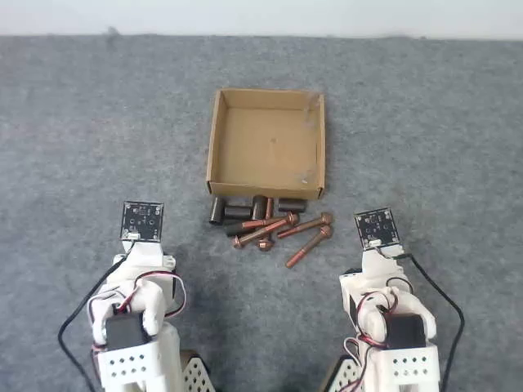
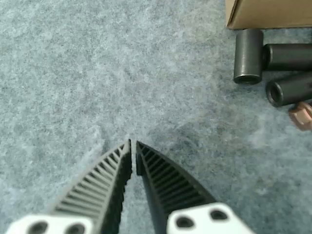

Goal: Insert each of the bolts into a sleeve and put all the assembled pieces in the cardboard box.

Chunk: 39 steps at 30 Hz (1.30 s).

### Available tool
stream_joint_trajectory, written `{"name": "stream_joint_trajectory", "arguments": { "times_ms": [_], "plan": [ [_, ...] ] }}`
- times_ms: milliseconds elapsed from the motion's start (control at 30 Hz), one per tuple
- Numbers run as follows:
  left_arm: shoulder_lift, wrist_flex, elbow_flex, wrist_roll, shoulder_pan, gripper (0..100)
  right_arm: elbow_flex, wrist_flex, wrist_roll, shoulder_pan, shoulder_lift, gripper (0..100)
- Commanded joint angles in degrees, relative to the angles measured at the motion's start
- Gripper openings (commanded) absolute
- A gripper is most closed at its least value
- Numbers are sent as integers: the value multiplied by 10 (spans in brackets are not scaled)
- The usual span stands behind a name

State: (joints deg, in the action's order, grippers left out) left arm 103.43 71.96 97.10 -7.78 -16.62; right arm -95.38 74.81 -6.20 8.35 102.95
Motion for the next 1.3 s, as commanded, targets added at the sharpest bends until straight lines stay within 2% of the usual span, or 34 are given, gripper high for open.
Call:
{"name": "stream_joint_trajectory", "arguments": {
  "times_ms": [0, 267, 567, 767, 867, 1100, 1267],
  "plan": [
    [11, -30, -7, -3, 4, 18, -11, 3, -5, -6, 10, 7],
    [11, -215, -6, -1, 1, 19, -11, 3, -5, -5, 10, 7],
    [10, -303, -7, -4, 1, 19, -11, 3, -5, -5, 10, 7],
    [10, -296, -46, 7, -36, 19, -11, 3, -5, -5, 10, 7],
    [9, -244, -90, 33, -40, 17, -11, 3, -6, -4, 10, 7],
    [9, -125, -208, 37, 20, 17, -11, 3, -6, -4, 10, 7],
    [8, -95, -262, 54, 36, 17, -11, 3, -5, -7, 10, 7]
  ]
}}
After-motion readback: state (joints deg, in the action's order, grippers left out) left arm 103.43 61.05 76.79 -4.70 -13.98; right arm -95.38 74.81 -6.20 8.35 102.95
